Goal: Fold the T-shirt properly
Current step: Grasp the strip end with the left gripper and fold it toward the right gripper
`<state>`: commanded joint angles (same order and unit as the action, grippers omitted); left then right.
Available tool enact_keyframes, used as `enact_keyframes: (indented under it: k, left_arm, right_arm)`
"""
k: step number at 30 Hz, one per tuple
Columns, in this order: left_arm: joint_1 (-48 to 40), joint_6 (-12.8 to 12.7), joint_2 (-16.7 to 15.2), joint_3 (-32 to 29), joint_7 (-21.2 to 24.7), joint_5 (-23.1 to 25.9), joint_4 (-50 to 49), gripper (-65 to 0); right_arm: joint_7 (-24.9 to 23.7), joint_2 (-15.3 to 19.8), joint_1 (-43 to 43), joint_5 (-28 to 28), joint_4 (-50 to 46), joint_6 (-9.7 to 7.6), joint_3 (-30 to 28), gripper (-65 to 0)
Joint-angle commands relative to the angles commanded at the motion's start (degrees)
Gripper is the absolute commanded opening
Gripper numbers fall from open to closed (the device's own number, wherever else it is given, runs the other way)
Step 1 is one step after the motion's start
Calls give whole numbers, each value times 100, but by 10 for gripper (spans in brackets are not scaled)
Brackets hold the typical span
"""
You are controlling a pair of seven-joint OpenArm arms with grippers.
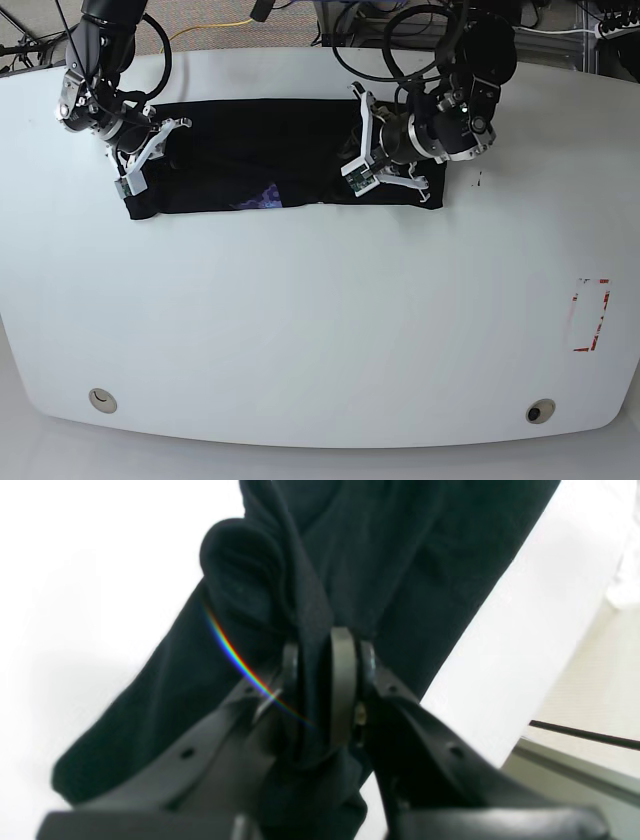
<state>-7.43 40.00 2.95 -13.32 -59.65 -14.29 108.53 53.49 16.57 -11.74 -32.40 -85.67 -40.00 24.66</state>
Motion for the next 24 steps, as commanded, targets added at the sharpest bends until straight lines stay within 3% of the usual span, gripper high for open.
enact_keyframes:
  k: [4,11,16,19,24]
  left_arm:
    - [18,0,0,9,0,0,-114,-596]
    - [185,0,-9,9,0,-35,-158,-417]
    - [193,0,-255,0,0,-35,-149,-406]
    - [193,0,-299,-70,0,-70,-114,-364]
    - [176,0,-378,-229,0,-536,9,-304]
  right_arm:
    - [9,-9,-26,0,9,0,0,-602]
    - [9,-9,-35,0,9,0,0,-602]
    - [9,-9,-35,0,0,0,0,-602]
    - [9,-9,-26,0,0,0,0,-602]
    - [9,-9,-26,0,0,0,0,-602]
